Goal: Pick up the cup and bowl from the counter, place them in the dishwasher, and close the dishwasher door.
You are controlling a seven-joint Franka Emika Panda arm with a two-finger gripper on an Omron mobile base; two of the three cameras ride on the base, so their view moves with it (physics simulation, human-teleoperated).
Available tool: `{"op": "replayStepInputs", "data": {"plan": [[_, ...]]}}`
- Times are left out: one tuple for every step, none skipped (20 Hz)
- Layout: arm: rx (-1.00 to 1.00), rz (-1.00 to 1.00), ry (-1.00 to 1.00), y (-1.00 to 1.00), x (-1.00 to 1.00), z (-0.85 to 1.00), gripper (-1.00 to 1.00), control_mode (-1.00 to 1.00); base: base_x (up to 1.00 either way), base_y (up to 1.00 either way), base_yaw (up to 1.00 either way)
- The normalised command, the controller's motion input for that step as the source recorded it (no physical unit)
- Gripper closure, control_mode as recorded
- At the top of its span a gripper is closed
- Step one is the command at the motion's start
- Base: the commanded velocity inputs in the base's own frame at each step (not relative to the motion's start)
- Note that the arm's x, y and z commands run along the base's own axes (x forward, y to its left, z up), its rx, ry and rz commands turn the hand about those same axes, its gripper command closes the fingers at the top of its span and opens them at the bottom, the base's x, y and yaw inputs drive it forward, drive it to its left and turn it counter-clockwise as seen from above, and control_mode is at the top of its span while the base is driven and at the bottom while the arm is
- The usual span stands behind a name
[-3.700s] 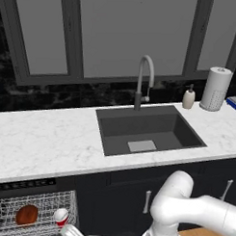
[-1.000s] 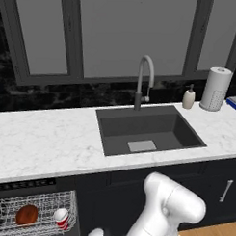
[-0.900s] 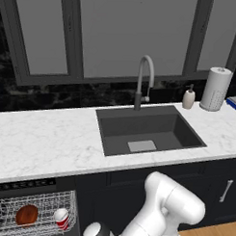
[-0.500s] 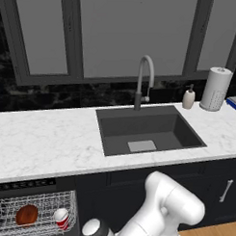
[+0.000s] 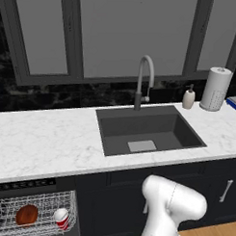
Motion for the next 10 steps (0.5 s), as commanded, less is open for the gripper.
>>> {"op": "replayStepInputs", "data": {"plan": [[0.04,-0.24,-0.21,-0.62,-0.86,-0.67,-1.00,-1.00,0.00,0.00,0.00],[0.01,-0.24,-0.20,-0.59,-0.64,-0.68,-1.00,-1.00,0.00,0.00,0.00],[0.00,-0.24,-0.18,-0.56,-0.44,-0.76,-1.00,-1.00,0.00,0.00,0.00],[0.00,-0.24,-0.17,-0.54,-0.30,-0.86,-1.00,-1.00,0.00,0.00,0.00],[0.00,-0.23,-0.15,-0.49,-0.18,-0.99,-1.00,-1.00,0.00,0.00,0.00],[0.00,-0.21,-0.14,-0.40,-0.11,-1.00,-1.00,-1.00,0.00,0.00,0.00],[0.00,-0.19,-0.15,-0.32,-0.03,-1.00,-1.00,-1.00,0.00,0.00,0.00],[0.00,-0.16,-0.18,-0.24,0.00,-0.98,-1.00,-1.00,0.00,0.00,0.00],[0.00,-0.13,-0.21,-0.16,0.00,-0.87,-1.00,-1.00,0.00,0.00,0.00],[0.00,-0.10,-0.26,-0.08,0.00,-0.77,-1.00,-1.00,0.00,0.00,0.00]]}}
